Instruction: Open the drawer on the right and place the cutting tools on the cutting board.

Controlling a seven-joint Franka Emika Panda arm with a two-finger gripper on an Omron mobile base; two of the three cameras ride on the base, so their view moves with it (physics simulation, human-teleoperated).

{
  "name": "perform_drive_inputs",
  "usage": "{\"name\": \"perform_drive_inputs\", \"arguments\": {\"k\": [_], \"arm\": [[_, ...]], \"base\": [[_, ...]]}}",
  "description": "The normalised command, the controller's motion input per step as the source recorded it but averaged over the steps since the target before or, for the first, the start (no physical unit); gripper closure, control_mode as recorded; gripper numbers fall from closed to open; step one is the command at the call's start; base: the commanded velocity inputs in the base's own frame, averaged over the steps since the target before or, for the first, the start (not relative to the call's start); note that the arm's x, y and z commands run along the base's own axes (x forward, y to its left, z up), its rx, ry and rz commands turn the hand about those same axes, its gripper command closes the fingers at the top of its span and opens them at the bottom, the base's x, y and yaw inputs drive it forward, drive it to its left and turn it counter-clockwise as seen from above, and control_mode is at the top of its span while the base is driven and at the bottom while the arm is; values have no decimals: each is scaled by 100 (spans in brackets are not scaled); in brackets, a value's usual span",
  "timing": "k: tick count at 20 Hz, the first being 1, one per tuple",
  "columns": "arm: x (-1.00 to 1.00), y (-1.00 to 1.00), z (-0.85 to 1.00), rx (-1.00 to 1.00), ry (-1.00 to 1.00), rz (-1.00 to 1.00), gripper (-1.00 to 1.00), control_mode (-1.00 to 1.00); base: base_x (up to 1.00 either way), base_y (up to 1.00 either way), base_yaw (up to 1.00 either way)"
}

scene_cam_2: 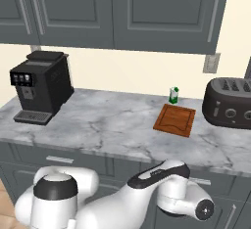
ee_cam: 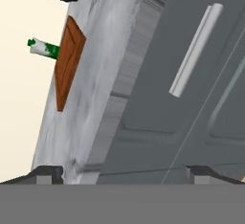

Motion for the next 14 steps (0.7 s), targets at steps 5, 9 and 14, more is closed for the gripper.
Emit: {"name": "perform_drive_inputs", "arguments": {"k": [5, 9, 14], "arm": [[0, -4, -13, 3, -16, 0, -100, -100], [0, -6, -16, 2, -13, 0, -100, -100], [0, -11, -15, 3, -11, -1, -100, -100]], "base": [[0, 0, 0], [0, 0, 0], [0, 0, 0]]}}
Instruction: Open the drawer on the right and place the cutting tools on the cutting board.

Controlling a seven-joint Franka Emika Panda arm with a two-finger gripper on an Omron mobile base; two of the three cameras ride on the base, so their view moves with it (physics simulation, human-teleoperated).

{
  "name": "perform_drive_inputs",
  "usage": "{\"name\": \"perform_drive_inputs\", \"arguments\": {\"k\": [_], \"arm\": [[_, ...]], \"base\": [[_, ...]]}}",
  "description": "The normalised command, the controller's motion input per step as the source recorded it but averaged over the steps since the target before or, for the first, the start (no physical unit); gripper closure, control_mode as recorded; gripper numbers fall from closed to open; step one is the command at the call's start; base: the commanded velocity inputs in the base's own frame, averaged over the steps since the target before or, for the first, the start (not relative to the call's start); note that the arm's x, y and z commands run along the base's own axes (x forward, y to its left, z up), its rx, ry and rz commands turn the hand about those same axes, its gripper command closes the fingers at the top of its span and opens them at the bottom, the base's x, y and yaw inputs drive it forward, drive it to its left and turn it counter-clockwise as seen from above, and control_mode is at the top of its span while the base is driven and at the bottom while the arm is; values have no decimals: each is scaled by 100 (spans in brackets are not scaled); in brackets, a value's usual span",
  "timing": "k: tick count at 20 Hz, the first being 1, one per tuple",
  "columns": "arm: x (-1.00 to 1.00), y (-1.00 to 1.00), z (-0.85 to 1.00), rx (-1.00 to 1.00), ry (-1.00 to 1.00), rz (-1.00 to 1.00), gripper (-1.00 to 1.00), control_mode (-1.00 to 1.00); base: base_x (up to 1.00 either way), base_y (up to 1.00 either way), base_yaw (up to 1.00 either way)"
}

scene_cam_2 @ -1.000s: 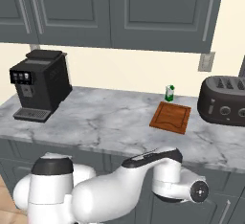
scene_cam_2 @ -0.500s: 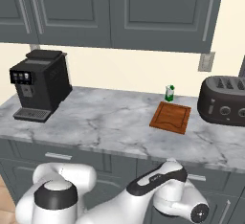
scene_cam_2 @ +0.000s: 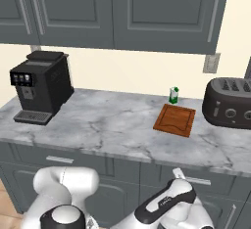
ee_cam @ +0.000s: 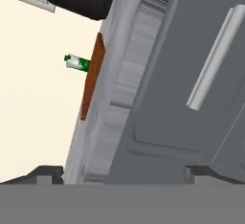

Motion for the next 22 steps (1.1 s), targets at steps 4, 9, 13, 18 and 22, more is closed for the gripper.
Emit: {"name": "perform_drive_inputs", "arguments": {"k": [4, 9, 13, 18, 22], "arm": [[0, -13, -11, 6, -10, 0, -100, -100], [0, -14, -12, 10, -6, 0, -100, -100], [0, -15, -16, 8, -2, 0, -100, -100], [0, -16, -19, 4, 0, 0, -100, -100], [5, -15, -16, 2, 0, 0, -100, -100]], "base": [[0, 0, 0], [0, 0, 0], [0, 0, 0], [0, 0, 0], [0, 0, 0]]}}
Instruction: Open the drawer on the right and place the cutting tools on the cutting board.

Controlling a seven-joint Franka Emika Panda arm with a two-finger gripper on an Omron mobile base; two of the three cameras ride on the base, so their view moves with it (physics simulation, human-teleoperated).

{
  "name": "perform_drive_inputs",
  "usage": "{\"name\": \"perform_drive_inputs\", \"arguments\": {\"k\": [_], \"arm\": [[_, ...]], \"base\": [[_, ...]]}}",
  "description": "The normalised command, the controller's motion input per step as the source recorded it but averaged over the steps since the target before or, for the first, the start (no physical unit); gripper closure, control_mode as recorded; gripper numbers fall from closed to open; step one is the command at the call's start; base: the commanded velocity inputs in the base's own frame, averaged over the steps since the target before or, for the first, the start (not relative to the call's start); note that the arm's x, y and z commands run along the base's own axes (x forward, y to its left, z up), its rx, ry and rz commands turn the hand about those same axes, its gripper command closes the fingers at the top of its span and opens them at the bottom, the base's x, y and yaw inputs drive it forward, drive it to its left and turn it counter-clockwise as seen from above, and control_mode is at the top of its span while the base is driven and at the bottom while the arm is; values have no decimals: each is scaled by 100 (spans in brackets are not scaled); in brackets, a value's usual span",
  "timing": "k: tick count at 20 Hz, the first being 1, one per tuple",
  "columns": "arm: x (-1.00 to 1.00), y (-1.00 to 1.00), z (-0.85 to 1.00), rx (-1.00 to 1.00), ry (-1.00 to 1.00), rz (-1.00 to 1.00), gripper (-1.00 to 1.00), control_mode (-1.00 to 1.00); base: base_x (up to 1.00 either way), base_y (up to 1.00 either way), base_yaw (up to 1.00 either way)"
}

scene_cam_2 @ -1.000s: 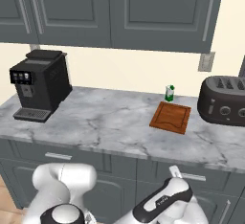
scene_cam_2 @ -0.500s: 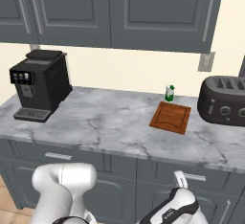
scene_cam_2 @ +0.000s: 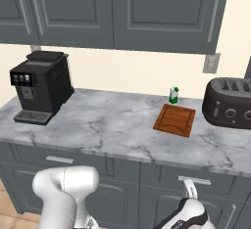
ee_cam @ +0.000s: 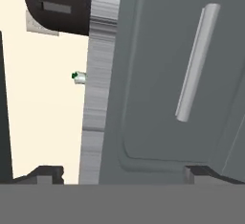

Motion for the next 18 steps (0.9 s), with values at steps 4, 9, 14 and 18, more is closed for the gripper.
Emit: {"name": "perform_drive_inputs", "arguments": {"k": [4, 9, 14, 18], "arm": [[10, -12, -19, 1, 0, 0, -100, -100], [13, -13, -20, 2, 0, 0, -100, -100], [17, -11, -13, 5, 0, 0, -100, -100], [21, -15, -12, 7, 0, 0, -100, -100]], "base": [[0, 0, 0], [0, 0, 0], [0, 0, 0], [0, 0, 0]]}}
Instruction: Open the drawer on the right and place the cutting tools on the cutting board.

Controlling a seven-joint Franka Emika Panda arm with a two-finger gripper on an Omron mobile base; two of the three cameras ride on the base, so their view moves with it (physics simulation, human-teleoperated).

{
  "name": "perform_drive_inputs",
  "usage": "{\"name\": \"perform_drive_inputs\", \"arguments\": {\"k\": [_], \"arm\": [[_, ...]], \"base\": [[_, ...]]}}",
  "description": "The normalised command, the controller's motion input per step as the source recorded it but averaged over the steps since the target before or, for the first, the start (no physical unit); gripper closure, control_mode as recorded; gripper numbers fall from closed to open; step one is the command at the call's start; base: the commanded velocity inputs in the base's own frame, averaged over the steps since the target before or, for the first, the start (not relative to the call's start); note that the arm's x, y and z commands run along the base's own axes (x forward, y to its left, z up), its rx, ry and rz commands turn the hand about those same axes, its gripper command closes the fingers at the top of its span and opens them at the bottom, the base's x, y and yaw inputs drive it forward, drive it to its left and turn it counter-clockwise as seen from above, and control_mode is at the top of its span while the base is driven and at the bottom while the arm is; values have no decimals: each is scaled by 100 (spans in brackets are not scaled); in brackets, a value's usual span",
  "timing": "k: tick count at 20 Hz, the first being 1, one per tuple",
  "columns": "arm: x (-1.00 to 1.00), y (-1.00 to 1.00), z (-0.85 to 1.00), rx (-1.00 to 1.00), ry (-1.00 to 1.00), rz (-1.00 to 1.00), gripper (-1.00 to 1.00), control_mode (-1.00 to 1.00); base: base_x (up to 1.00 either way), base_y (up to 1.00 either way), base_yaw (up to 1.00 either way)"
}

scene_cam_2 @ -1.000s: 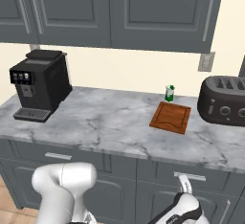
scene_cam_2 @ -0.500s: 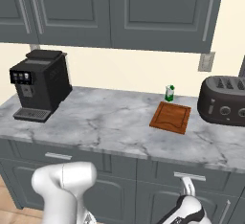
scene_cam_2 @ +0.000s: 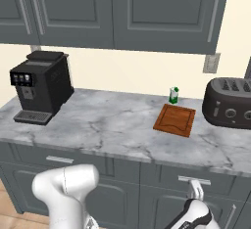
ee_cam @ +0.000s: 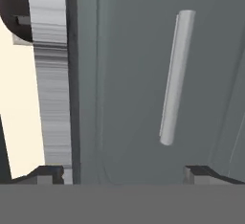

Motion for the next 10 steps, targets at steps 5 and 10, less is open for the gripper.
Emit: {"name": "perform_drive_inputs", "arguments": {"k": [5, 10], "arm": [[20, -14, -15, 7, 0, 0, -100, -100], [18, -11, -17, 5, 0, 0, -100, -100]], "base": [[0, 0, 0], [0, 0, 0]]}}
